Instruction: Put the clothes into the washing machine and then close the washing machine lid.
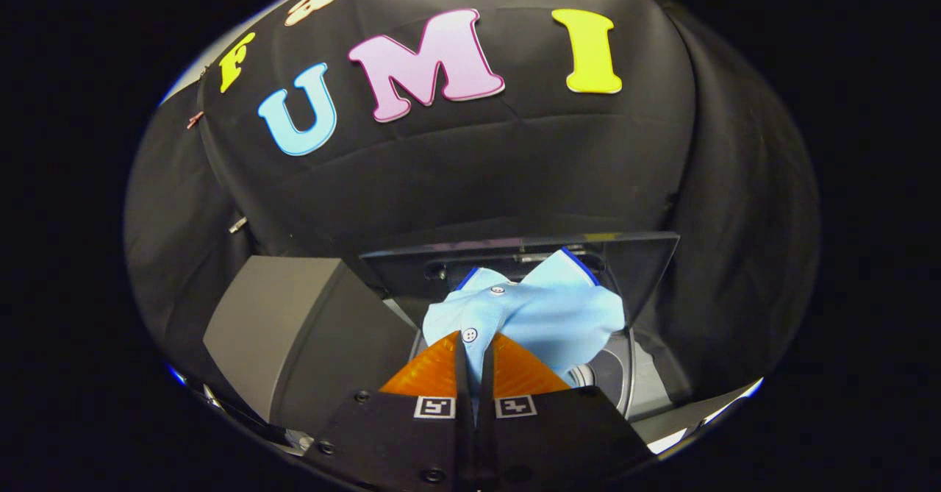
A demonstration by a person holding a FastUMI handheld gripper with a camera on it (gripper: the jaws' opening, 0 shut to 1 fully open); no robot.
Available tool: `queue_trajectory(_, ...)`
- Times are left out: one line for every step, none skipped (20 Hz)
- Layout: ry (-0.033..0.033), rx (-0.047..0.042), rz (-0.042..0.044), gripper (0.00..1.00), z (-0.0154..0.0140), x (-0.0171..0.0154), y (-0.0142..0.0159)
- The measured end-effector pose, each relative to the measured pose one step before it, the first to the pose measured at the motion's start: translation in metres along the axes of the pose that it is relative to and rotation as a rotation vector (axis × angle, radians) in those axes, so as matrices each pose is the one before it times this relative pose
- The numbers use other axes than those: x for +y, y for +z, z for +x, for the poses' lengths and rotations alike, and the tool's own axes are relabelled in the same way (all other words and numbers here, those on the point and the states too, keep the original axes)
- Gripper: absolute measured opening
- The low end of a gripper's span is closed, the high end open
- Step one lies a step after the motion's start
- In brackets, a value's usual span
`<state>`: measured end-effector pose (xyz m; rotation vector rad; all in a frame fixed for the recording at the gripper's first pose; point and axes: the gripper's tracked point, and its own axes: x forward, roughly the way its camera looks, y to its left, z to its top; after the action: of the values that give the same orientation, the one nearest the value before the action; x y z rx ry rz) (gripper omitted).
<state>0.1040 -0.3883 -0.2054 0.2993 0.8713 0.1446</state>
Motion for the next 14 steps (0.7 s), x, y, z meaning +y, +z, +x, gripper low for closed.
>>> queue_trajectory(-0.00748, 0.01945, 0.00265, 0.05, 0.00575, -0.00185, -0.00959)
queue_trajectory(-0.01017, 0.02000, -0.00324, 0.05, 0.00583, -0.00235, -0.00899)
queue_trajectory(-0.01113, 0.02146, -0.00688, 0.05, 0.00745, -0.00376, -0.01146)
queue_trajectory(-0.00983, 0.02186, -0.00619, 0.05, 0.00708, -0.00340, -0.01138)
queue_trajectory(-0.01388, 0.01711, -0.00826, 0.05, 0.00973, -0.00320, -0.01122)
queue_trajectory(-0.01926, 0.01985, -0.00576, 0.05, 0.00858, -0.00397, -0.01195)
queue_trajectory(-0.01815, 0.01955, 0.00084, 0.05, 0.00865, -0.00456, -0.01137)
queue_trajectory(-0.01321, 0.01591, 0.00433, 0.06, 0.00861, -0.00393, -0.00767)
queue_trajectory(-0.01160, 0.01022, 0.00172, 0.05, 0.01010, -0.00310, -0.00790)
queue_trajectory(-0.01462, 0.01163, -0.00321, 0.05, 0.00927, -0.00386, -0.00741)
queue_trajectory(-0.00777, 0.01297, -0.00736, 0.05, 0.00801, -0.00206, -0.00736)
queue_trajectory(-0.00518, 0.01188, -0.00768, 0.05, 0.00671, -0.00151, -0.00693)
queue_trajectory(-0.00711, 0.01269, -0.00369, 0.05, 0.00692, -0.00083, -0.00582)
queue_trajectory(-0.00324, 0.00910, -0.00206, 0.05, 0.00610, -0.00015, -0.00481)
